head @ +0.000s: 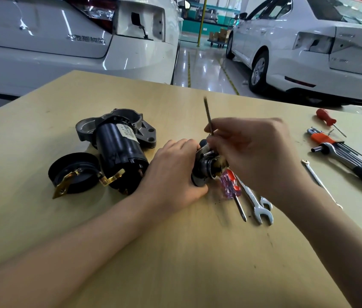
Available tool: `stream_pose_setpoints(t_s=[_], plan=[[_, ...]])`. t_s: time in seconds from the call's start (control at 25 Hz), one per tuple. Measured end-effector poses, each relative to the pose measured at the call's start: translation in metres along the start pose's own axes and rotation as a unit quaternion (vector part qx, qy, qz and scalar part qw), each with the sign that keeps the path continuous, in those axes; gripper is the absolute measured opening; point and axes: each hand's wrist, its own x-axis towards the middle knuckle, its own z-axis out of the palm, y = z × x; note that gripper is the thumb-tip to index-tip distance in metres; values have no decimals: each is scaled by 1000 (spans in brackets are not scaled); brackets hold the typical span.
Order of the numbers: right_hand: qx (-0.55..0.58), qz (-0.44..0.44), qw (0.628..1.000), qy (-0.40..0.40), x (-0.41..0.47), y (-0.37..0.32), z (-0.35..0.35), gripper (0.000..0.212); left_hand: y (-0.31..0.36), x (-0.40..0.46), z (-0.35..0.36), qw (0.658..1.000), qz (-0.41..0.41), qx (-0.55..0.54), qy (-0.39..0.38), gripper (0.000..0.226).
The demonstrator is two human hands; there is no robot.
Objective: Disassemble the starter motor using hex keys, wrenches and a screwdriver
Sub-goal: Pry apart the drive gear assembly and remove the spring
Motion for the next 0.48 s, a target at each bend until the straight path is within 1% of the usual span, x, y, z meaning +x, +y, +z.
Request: stream_pose_setpoints(t_s=[0.04,0.08,0.12,0.28,0.4,0.44,0.48], plan=[[-48,-68,997,5,-2,0,1,12,0,0,0,1000,2,-4,-2,43],[-75,-111,991,6,-5,1,2,12,0,0,0,1000,3,-6,-3,44],[-85,-131,988,7,-8,2,1,11,0,0,0,1000,1,-8,-3,43],[-73,-135,988,23,-21,8,-1,8,1,1,1,1000,-7,-8,10,39],[-37,-109,993,34,-21,10,-1,10,1,0,1,1000,-4,-6,6,40],[-28,-114,993,25,-21,11,-3,11,1,0,0,1000,-4,-7,3,41],[-32,-140,990,7,-21,12,-5,15,2,0,0,1000,-3,-8,-1,42]])
